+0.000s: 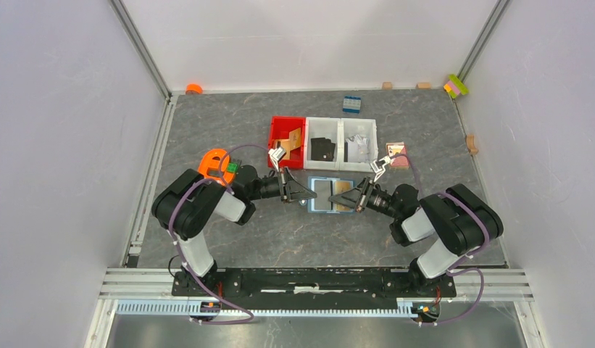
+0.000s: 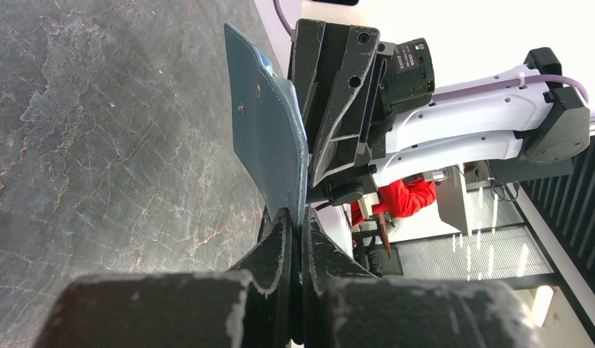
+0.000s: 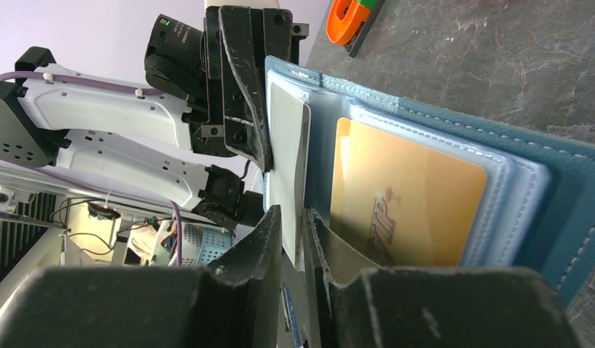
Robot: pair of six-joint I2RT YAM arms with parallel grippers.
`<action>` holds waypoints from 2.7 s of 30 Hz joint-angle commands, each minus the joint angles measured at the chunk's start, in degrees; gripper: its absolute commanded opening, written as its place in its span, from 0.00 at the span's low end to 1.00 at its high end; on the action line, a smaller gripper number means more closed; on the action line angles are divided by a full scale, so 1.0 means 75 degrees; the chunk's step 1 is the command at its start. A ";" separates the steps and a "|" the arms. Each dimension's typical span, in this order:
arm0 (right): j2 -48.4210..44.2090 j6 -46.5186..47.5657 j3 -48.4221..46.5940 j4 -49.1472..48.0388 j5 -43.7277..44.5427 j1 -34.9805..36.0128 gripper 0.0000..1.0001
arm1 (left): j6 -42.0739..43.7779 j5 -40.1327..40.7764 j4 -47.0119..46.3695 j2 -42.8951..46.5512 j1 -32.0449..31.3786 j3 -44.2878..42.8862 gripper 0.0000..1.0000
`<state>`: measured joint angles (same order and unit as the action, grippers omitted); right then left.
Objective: Take the credit cards out of the card holder
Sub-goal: Remove the credit card from the card holder.
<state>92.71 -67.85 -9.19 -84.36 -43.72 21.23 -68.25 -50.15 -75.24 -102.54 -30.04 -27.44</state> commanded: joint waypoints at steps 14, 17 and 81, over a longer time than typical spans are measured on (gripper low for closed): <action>-0.0190 0.0034 0.0083 -0.2286 0.0035 -0.0142 0.00 | 0.0013 -0.0057 -0.0050 0.0017 0.0041 -0.0149 0.02; -0.0453 0.0217 0.0265 -0.1986 0.0197 -0.0330 0.00 | 0.0101 0.0024 0.0001 0.0162 0.0123 -0.0055 0.02; -0.2170 0.2700 -0.0227 0.3046 0.1584 -0.0807 0.00 | 0.2961 0.2105 0.6249 0.1917 0.0478 -0.0416 0.02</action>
<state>78.32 -55.48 -6.83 -73.23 -37.08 15.38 -52.71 -38.74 -37.32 -90.45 -26.52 -28.25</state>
